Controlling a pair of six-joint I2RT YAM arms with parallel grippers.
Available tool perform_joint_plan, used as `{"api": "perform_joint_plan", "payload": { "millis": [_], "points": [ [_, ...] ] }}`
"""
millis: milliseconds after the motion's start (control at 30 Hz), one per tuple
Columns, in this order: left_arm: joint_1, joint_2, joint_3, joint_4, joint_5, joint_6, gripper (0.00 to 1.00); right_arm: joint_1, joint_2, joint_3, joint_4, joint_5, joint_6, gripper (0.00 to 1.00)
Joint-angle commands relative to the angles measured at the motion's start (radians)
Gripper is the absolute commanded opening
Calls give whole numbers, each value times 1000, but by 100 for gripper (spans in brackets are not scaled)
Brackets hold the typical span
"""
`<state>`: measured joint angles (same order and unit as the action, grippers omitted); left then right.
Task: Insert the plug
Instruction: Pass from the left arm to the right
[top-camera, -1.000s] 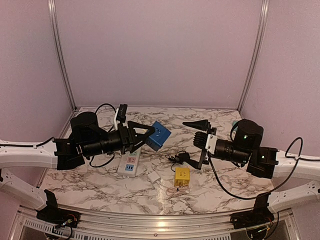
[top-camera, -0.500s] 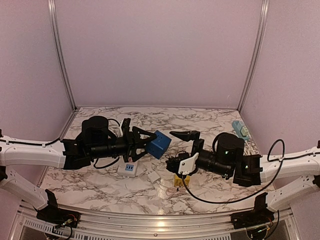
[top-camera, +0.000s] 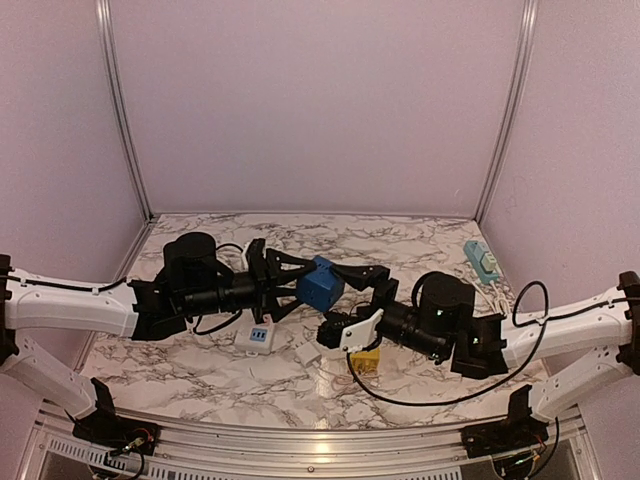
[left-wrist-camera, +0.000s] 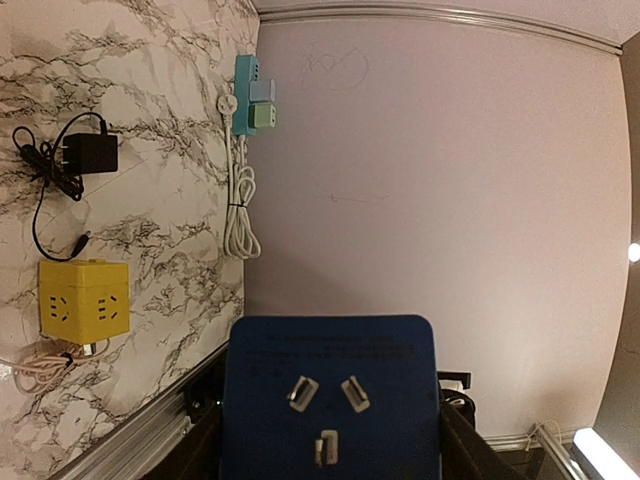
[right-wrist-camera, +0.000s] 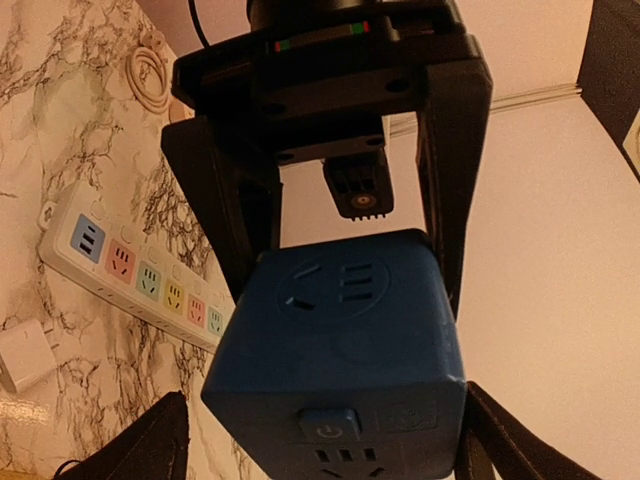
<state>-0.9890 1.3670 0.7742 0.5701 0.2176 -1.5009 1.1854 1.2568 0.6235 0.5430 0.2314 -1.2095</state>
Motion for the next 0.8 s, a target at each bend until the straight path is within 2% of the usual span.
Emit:
{"api": "perform_joint_plan", "payload": {
  "millis": [0, 67, 200, 333, 500, 600, 667, 767],
  "points": [
    [5, 10, -12, 116, 32, -32, 0, 20, 39, 12, 123, 88, -44, 80],
    [5, 14, -19, 126, 34, -41, 0, 23, 45, 7, 146, 99, -60, 77],
    [6, 23, -33, 159, 35, -62, 0, 24, 46, -1, 164, 102, -82, 65],
    [5, 40, -31, 180, 40, -73, 0, 25, 43, -2, 157, 91, -83, 45],
    [11, 58, -29, 213, 47, -90, 0, 25, 32, -4, 127, 70, -65, 12],
    [17, 62, -34, 228, 49, -96, 17, 25, 23, -1, 111, 65, -45, 0],
    [28, 54, -49, 249, 51, -98, 26, 25, 16, 10, 87, 65, -16, 0],
    [55, 30, -84, 273, 45, -84, 51, 25, 7, 61, -27, 65, 66, 0]
  ]
}}
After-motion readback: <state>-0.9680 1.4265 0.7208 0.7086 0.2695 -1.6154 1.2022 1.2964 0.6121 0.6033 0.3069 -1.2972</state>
